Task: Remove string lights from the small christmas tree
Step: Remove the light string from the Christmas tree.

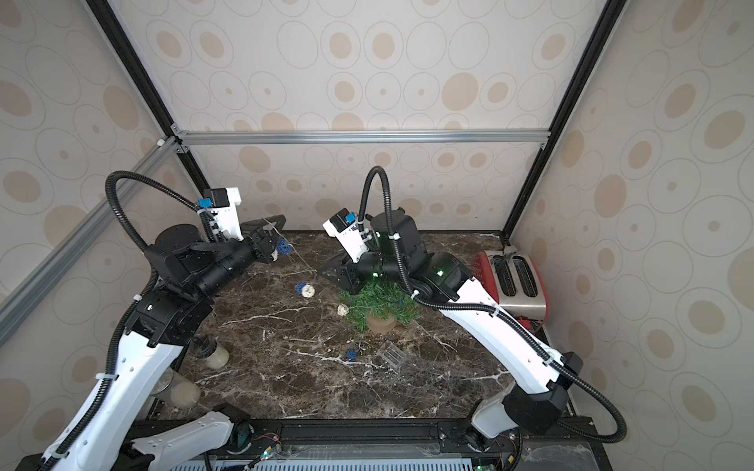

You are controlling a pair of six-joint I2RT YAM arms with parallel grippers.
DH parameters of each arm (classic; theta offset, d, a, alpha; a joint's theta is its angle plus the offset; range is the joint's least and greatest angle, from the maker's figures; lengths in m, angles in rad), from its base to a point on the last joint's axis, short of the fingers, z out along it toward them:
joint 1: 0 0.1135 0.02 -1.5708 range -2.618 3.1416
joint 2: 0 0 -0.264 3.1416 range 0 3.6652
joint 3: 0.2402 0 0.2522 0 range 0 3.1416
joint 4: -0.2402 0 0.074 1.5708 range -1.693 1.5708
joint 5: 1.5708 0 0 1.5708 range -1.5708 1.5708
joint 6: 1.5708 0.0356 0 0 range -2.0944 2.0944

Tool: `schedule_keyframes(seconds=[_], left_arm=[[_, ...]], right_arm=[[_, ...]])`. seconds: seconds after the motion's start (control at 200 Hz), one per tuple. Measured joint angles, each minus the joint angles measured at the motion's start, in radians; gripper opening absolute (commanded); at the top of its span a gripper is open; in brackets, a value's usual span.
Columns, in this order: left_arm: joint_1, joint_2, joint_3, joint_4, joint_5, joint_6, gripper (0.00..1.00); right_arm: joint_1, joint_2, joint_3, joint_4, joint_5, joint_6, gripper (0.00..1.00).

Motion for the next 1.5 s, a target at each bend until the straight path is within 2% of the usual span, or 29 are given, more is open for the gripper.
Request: schedule_keyframes(seconds=[0.07,0.09,0.105,0.386,0.716,0.856,1.002,1.297,1.427,1.502], left_arm=[[-0.029,0.0,0.0,0.006,0.032,-0.004,0.0],[-0.038,0.0,0.0,0.007,0.041,-0.005,0.0],[-0.044,0.0,0.0,0.008,0.047,-0.005,0.0],[-0.151,0.027,0.032,0.018,0.143,-0.026,0.0],[-0.186,0.061,0.044,0.132,0.258,-0.13,0.0],[-0.221,0.089,0.049,0.165,0.288,-0.154,0.0],[-0.246,0.116,0.058,0.177,0.31,-0.166,0.0],[-0.268,0.133,0.061,0.22,0.338,-0.195,0.0],[-0.27,0.133,0.064,0.219,0.333,-0.195,0.0],[-0.27,0.133,0.064,0.218,0.326,-0.195,0.0]], right_arm=[[0.012,-0.033,-0.06,0.014,-0.001,-0.005,0.59],[0.014,-0.042,-0.078,0.018,0.0,-0.005,0.67],[0.017,-0.05,-0.092,0.021,0.0,-0.009,0.69],[0.043,-0.15,-0.318,0.125,-0.009,-0.035,0.83],[0.043,-0.207,-0.412,0.23,-0.011,-0.052,0.85],[0.043,-0.207,-0.424,0.277,-0.016,-0.042,0.8],[0.044,-0.207,-0.431,0.319,-0.024,-0.021,0.69],[0.044,-0.221,-0.47,0.362,-0.006,0.013,0.23],[0.044,-0.243,-0.484,0.363,0.008,0.019,0.21],[0.044,-0.26,-0.488,0.362,0.013,0.021,0.16]])
